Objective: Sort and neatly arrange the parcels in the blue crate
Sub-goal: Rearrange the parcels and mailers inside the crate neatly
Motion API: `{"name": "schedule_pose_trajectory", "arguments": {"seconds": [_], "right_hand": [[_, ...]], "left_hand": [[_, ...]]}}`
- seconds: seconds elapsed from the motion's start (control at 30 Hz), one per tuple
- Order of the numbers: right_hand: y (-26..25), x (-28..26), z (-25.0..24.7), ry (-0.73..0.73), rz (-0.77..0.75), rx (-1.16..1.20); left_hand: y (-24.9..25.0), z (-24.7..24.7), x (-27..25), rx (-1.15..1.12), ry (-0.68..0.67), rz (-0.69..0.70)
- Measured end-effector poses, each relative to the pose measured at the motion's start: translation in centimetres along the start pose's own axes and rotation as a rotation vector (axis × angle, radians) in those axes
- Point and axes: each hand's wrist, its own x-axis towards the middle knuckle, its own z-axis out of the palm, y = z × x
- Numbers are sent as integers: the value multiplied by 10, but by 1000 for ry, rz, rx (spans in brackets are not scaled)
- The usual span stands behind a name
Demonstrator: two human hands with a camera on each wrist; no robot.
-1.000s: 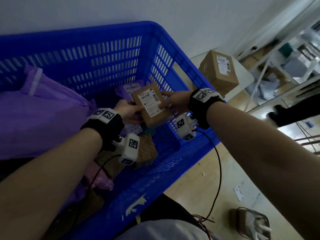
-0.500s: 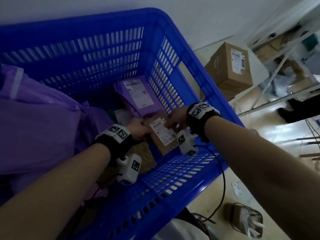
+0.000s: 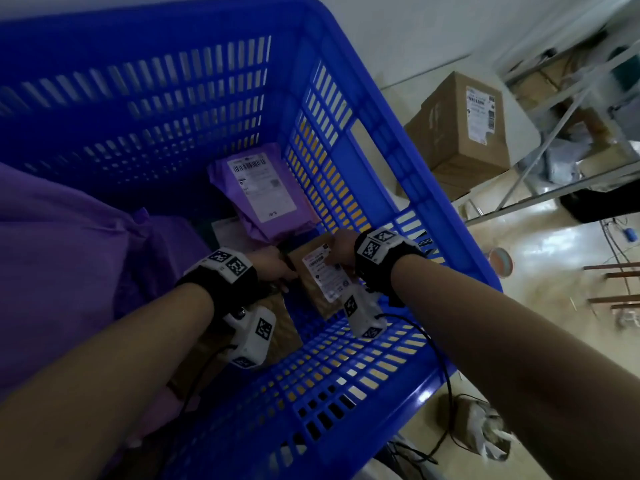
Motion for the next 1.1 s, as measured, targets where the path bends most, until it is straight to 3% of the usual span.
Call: {"name": "schedule_pose_trajectory", "arguments": {"seconds": [0.2,0.4,0.63,0.77,0.9,1.1], "right_hand": [[0,3,4,23,-8,-19],[-5,-10,-4,110,-44,-52],[-22,-26,-19,255,-43,-161],[-31,-32,-31,328,-75,-186],[-45,-38,-42,287,-239,-199],[-80,-43,-36,211,-557,-264]], "left_hand": [[-7,-1,4,-43,-147,6],[-13,-3,-5,-96,-60,57],[-18,-12,-20,18,85,147],[-26,-25,-33,245,204,209],[-41,-34,-50,559,336,230],[-47,-32,-73,1138,305,53]]}}
